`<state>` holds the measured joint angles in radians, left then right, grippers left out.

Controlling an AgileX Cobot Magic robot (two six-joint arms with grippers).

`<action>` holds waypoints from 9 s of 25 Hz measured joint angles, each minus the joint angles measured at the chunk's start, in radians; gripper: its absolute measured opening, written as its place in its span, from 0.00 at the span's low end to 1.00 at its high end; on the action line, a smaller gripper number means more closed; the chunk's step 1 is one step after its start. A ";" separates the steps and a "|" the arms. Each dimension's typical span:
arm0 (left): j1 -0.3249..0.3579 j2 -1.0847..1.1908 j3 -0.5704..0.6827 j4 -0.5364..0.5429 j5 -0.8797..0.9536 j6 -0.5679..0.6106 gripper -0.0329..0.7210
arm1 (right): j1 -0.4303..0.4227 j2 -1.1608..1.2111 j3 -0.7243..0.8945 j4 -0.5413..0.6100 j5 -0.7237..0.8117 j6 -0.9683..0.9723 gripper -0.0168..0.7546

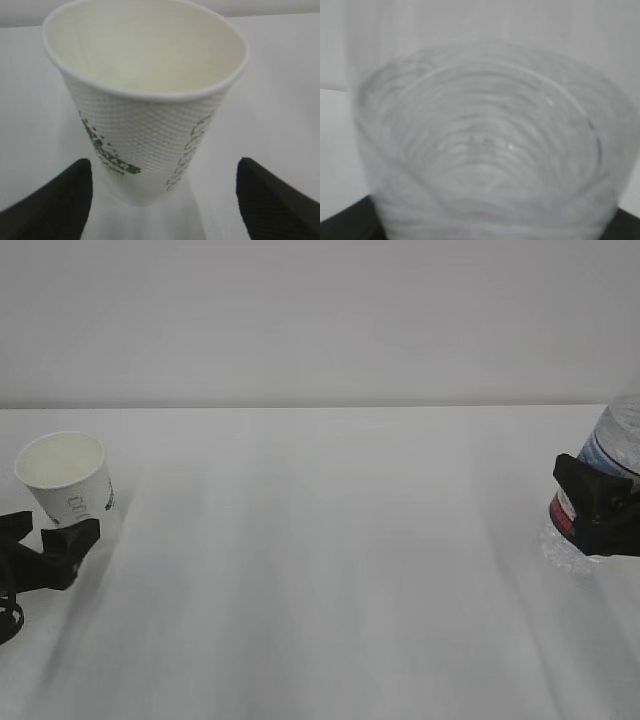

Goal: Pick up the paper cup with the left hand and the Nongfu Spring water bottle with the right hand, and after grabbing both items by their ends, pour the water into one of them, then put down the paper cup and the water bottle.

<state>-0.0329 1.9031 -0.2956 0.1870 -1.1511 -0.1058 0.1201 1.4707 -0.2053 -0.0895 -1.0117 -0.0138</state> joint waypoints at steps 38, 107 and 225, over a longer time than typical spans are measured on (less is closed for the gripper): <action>0.000 0.156 -0.142 -0.017 -0.002 0.012 0.94 | 0.000 0.000 0.000 -0.024 0.000 0.002 0.65; 0.000 -0.295 0.069 0.084 0.000 -0.052 0.77 | 0.000 -0.196 0.000 -0.075 0.199 0.034 0.65; -0.590 -0.349 -0.233 0.859 0.274 -0.473 0.77 | 0.000 -0.559 -0.049 -0.452 0.666 0.338 0.65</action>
<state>-0.6229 1.5537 -0.5287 1.0462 -0.8775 -0.5783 0.1201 0.9113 -0.2539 -0.5418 -0.3460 0.3238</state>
